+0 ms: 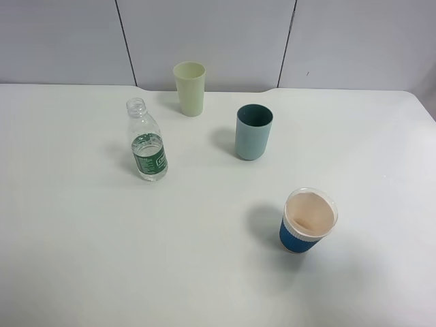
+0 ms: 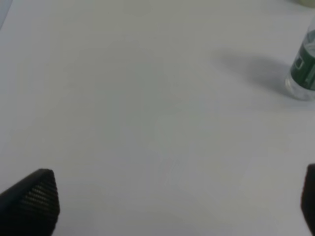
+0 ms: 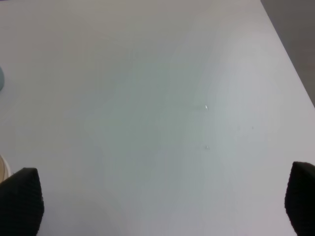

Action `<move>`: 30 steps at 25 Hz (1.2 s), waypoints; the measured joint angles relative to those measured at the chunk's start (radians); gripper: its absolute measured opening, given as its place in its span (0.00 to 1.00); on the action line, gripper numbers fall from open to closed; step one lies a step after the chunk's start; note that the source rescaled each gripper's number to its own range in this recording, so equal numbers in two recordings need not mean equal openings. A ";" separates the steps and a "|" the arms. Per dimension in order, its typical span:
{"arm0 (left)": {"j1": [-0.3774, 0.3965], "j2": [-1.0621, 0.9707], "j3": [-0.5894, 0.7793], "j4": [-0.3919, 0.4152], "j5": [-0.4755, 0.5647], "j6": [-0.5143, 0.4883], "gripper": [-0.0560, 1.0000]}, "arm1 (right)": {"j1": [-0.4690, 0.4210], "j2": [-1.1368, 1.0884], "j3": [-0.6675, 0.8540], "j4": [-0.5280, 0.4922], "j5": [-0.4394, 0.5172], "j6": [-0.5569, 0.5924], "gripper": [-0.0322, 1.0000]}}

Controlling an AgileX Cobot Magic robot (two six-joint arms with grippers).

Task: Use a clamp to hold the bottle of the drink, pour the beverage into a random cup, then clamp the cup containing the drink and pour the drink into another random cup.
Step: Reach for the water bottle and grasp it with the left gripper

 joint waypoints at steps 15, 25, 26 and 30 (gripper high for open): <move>0.000 0.000 0.000 0.000 0.000 0.000 1.00 | 0.000 0.000 0.000 0.000 0.000 0.000 1.00; 0.000 0.000 0.000 0.000 0.000 0.000 1.00 | 0.000 0.000 0.000 0.000 0.000 0.000 1.00; 0.000 0.000 0.000 0.000 0.000 0.000 1.00 | 0.000 0.000 0.000 0.000 0.000 0.000 1.00; 0.000 0.000 0.000 0.000 0.000 0.000 1.00 | 0.000 0.000 0.000 0.000 0.000 0.000 1.00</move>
